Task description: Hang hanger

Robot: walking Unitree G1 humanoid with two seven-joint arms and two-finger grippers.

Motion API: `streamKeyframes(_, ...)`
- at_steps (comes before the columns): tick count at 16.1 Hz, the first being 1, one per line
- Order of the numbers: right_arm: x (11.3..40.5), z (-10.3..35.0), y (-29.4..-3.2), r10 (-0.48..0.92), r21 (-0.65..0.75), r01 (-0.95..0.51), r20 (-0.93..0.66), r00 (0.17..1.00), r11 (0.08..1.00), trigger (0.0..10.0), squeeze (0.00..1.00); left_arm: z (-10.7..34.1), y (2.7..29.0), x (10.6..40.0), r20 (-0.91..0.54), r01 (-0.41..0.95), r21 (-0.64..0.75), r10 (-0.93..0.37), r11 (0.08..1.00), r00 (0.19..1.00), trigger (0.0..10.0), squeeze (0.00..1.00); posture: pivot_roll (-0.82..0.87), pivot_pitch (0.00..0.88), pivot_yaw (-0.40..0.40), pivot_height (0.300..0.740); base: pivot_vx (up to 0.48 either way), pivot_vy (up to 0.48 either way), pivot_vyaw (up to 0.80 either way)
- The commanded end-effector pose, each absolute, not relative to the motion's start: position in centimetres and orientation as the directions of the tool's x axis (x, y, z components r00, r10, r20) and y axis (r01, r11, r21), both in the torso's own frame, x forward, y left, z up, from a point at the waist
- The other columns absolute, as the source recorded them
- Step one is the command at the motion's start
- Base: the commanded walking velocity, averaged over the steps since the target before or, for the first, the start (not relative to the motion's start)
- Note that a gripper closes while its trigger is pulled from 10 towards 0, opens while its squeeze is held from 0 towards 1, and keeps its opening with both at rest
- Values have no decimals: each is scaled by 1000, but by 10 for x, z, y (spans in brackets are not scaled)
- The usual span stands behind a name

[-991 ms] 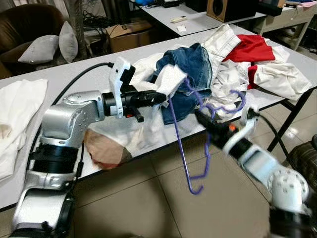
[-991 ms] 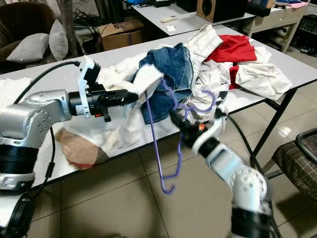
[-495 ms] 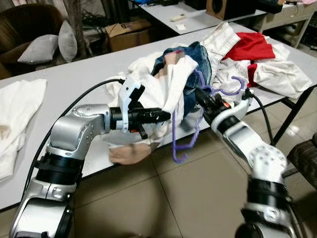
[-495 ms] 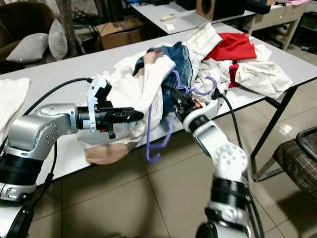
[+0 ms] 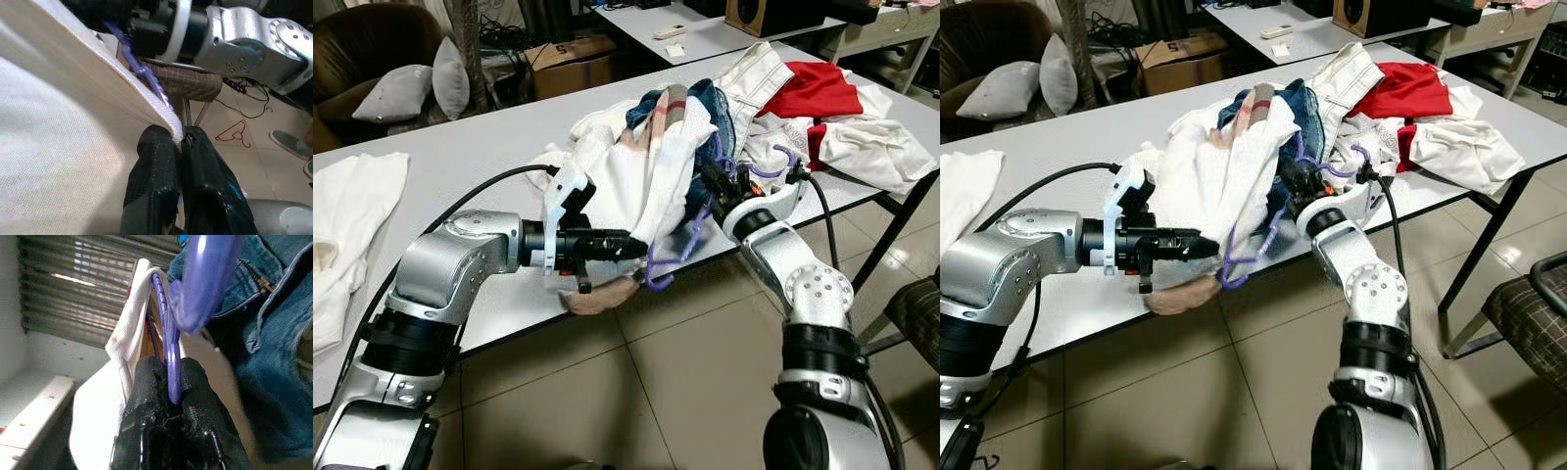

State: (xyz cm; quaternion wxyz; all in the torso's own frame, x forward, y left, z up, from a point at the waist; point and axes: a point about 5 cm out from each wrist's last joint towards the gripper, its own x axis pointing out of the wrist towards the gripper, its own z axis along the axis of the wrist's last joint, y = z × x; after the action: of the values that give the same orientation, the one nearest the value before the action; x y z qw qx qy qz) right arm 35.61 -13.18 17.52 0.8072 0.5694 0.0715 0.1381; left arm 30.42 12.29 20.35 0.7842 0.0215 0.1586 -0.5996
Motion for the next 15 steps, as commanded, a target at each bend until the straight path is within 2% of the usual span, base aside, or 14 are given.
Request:
streamKeyframes(1,362,193,-148,199,946,-166,112,974,279,10000,0,196,118,297,-313,962,-173,-938,212,150,0,0,-102,0,140,740,0,0,0)
streamKeyframes(2,366,194,-145,198,939,-165,108,974,300,10000,0,197,113,296,-295,966,-181,-947,186,127,0,0,-99,0,136,740,0,0,0)
streamKeyframes(6,370,199,-143,181,969,-165,132,975,182,10000,0,188,113,298,-353,967,-153,-925,206,141,0,0,-98,0,131,740,0,0,0)
streamKeyframes(7,372,200,-146,157,979,-159,138,978,128,10000,0,186,115,298,-371,968,-148,-919,205,138,0,0,-96,0,128,740,0,0,0)
streamKeyframes(8,372,200,-147,148,980,-157,138,979,126,10000,0,186,116,297,-374,969,-147,-918,201,134,0,0,-96,0,128,740,0,0,0)
streamKeyframes(11,377,201,-150,125,975,-156,136,983,161,10000,0,202,108,288,-271,981,-164,-961,99,52,0,0,-89,0,117,740,0,0,0)
streamKeyframes(13,380,202,-148,114,983,-149,136,984,107,10000,0,206,102,278,-268,985,-172,-963,10,-37,0,0,-80,0,109,740,0,0,0)
streamKeyframes(15,382,202,-148,100,987,-141,133,986,74,10000,0,201,101,276,-285,985,-174,-958,8,-43,0,0,-76,0,107,740,0,0,0)
